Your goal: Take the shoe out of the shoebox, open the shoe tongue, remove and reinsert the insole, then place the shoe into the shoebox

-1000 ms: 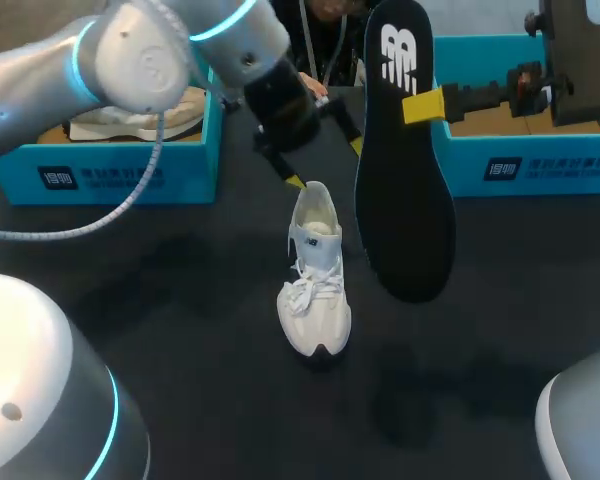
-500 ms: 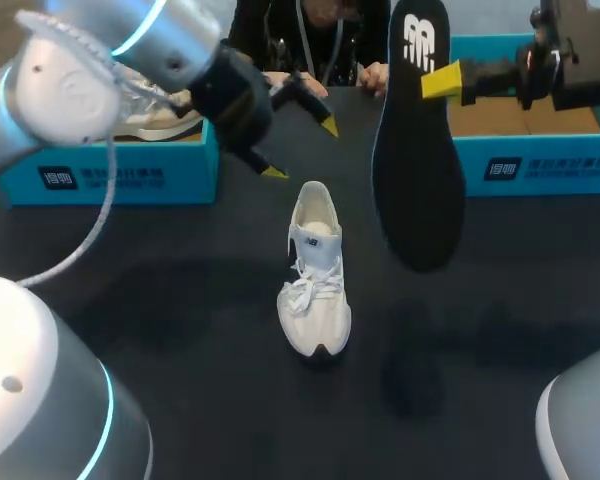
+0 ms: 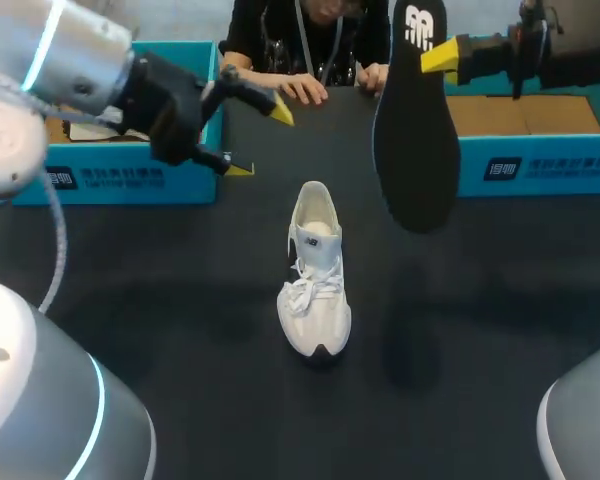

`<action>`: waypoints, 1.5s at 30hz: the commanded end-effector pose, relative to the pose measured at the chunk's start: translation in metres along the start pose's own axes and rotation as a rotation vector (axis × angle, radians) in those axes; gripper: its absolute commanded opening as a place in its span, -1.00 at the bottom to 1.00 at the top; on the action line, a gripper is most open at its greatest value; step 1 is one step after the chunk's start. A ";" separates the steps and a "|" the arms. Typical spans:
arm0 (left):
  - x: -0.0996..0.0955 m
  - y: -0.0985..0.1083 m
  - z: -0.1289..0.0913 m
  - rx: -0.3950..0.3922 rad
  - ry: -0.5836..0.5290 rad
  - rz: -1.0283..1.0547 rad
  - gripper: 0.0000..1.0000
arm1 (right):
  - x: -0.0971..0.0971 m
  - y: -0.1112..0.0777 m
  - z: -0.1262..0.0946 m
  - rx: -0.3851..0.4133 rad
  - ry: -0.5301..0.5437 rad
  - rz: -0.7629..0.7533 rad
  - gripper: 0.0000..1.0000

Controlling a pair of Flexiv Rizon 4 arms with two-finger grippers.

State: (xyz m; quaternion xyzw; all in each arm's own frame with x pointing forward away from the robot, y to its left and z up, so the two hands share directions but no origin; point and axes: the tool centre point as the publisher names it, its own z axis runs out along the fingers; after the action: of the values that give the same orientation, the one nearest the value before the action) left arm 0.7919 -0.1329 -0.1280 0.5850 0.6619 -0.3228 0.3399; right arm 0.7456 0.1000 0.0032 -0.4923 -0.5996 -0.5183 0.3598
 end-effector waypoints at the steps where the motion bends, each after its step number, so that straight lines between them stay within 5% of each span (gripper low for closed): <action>1: 0.009 -0.021 -0.026 -0.027 -0.322 0.029 1.00 | -0.007 0.034 0.013 0.100 -0.013 0.028 -1.00; 11: 0.001 -0.042 -0.043 -0.038 -0.452 0.103 1.00 | -0.027 0.049 0.026 0.122 0.011 0.145 -1.00; 28: -0.010 -0.048 -0.041 -0.030 -0.512 0.156 1.00 | -0.070 0.035 0.086 0.195 0.016 0.351 -1.00; 37: -0.015 -0.047 -0.030 -0.006 -0.541 0.155 1.00 | -0.082 0.045 0.119 0.091 0.016 0.413 -1.00; 45: -0.019 -0.047 -0.025 -0.032 -0.556 0.165 1.00 | -0.080 0.052 0.144 0.101 0.018 0.412 -1.00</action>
State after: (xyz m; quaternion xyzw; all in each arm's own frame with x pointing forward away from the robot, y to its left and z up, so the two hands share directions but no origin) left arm 0.7450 -0.1238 -0.0964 0.5229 0.4984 -0.4334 0.5388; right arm 0.8200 0.2082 -0.0861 -0.5843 -0.5051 -0.4096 0.4855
